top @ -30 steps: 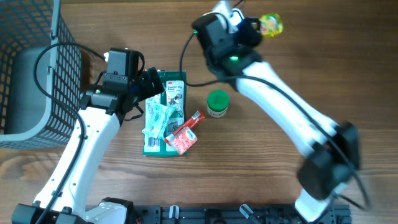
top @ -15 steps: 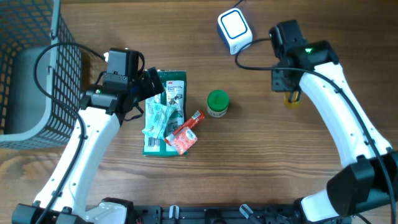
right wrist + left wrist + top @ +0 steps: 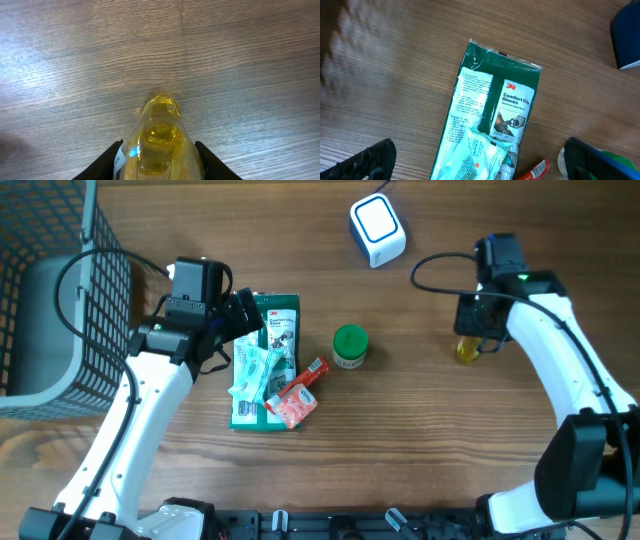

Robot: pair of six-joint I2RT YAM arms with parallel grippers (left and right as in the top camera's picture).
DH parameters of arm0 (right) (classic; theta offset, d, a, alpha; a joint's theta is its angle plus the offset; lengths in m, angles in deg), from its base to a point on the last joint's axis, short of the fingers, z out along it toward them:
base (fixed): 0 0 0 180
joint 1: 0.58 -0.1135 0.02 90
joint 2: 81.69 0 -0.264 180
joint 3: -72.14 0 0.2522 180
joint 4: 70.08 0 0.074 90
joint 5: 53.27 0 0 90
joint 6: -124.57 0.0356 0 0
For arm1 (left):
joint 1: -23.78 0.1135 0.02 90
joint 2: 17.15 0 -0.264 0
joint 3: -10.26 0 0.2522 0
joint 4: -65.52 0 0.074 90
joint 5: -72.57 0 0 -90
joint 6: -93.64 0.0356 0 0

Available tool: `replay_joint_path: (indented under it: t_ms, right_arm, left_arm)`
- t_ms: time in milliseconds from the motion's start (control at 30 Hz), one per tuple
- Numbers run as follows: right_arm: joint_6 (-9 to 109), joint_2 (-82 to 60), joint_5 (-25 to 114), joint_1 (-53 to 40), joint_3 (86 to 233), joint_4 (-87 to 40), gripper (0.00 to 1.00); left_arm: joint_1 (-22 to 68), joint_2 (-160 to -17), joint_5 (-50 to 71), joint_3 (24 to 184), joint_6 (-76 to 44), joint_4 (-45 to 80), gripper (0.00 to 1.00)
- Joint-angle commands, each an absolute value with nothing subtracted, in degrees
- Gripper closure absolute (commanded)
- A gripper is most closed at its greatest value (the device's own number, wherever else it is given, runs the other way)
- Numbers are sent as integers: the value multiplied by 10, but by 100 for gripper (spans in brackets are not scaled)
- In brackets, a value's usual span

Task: Scan the item barcode
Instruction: 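Move the bottle to the right side and lower it onto the table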

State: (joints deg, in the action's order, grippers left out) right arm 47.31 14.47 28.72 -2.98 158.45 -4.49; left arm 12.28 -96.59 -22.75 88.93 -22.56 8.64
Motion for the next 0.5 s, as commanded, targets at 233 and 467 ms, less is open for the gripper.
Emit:
replay_joint_path:
  t_ms: [233, 467]
  right_arm:
    - [423, 145, 396, 34, 1586, -64, 91]
    - [423, 145, 396, 34, 1586, -57, 53]
  left_arm:
    - [126, -965, -233, 890, -221, 88, 0]
    - [126, -965, -233, 890, -221, 88, 0]
